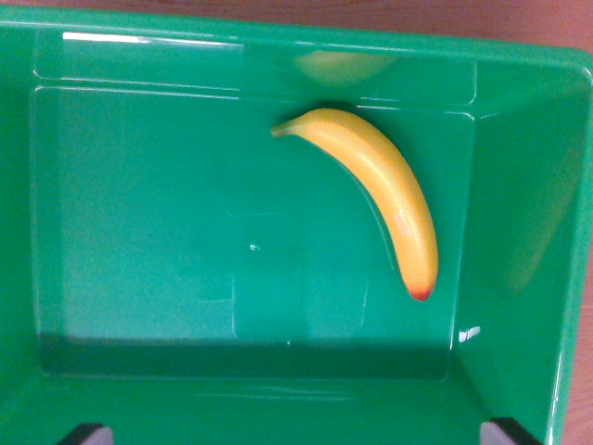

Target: Pick fruit

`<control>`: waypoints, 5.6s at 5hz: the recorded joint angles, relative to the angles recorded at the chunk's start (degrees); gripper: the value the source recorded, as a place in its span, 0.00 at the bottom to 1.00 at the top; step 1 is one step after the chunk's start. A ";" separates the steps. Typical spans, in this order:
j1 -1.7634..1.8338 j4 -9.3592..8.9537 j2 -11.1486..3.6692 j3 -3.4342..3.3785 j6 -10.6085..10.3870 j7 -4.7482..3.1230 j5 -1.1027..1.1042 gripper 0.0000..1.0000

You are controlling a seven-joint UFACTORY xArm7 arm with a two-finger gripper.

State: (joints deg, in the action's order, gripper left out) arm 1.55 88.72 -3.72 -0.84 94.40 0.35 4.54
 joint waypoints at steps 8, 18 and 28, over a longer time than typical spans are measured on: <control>-0.21 -0.84 -0.47 0.12 -1.49 -0.96 0.00 0.00; -1.31 -5.21 -2.91 0.75 -9.26 -6.00 -0.02 0.00; -3.02 -11.97 -6.68 1.71 -21.26 -13.79 -0.05 0.00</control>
State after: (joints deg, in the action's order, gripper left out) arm -1.46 76.75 -10.40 0.87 73.13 -13.43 4.49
